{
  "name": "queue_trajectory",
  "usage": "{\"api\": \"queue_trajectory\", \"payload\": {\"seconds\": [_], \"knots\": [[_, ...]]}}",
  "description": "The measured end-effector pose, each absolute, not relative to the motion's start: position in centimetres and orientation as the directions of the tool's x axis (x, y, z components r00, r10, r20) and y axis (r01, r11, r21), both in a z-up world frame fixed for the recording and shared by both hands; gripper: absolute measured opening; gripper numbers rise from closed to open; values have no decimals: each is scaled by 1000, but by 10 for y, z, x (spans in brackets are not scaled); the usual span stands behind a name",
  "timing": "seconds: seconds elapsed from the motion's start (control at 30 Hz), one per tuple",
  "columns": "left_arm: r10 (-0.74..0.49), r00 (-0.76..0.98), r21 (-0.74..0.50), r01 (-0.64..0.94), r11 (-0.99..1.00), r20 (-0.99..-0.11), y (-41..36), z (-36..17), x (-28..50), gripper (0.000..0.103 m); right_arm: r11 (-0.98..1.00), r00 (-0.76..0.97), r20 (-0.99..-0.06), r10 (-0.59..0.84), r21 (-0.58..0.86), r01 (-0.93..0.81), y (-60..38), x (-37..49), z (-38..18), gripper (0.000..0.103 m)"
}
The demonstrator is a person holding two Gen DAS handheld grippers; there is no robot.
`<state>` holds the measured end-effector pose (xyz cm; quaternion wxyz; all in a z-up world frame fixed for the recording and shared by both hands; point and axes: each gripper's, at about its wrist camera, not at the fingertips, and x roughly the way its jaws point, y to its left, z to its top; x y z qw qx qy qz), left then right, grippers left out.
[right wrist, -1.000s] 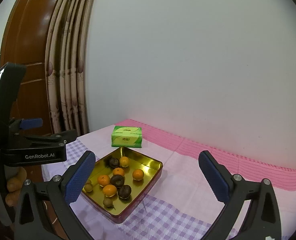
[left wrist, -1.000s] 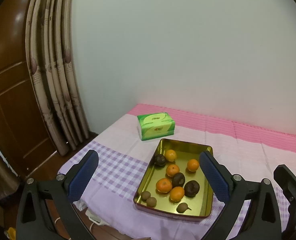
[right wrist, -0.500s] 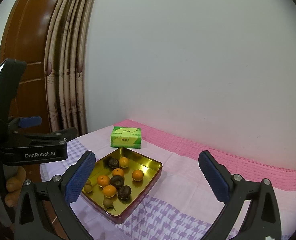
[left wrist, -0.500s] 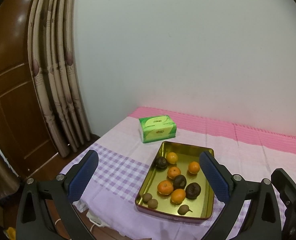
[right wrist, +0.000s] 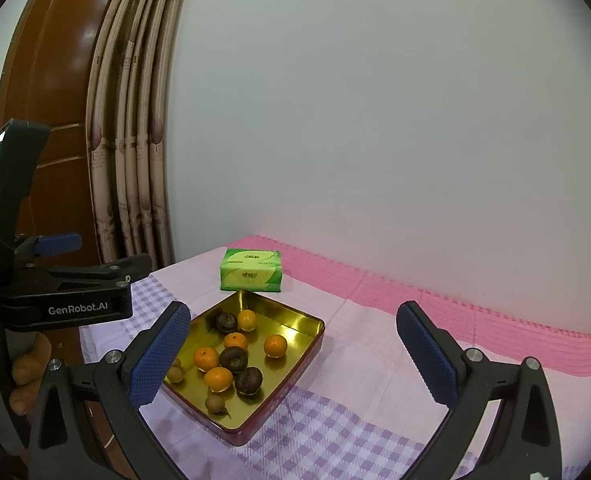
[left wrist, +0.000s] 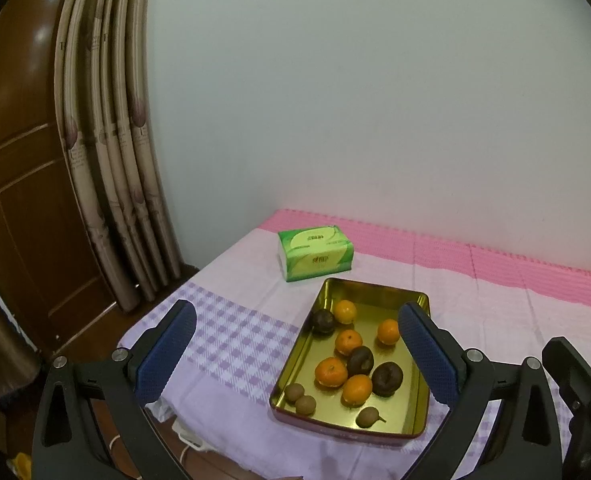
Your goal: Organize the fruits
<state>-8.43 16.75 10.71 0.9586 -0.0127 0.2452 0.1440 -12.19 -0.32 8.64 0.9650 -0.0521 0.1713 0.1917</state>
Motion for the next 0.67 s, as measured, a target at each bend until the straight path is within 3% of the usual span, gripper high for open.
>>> {"api": "queue_trajectory", "payload": {"seconds": [0.37, 0.67], "knots": [[249, 817, 42, -267, 963, -519, 170, 94, -77, 103, 929, 847, -409, 339, 1, -371, -21, -104, 62, 102], [278, 782, 77, -285, 955, -558, 170, 79, -65, 103, 979, 790, -599, 134, -46, -200, -125, -39, -12, 102]]}}
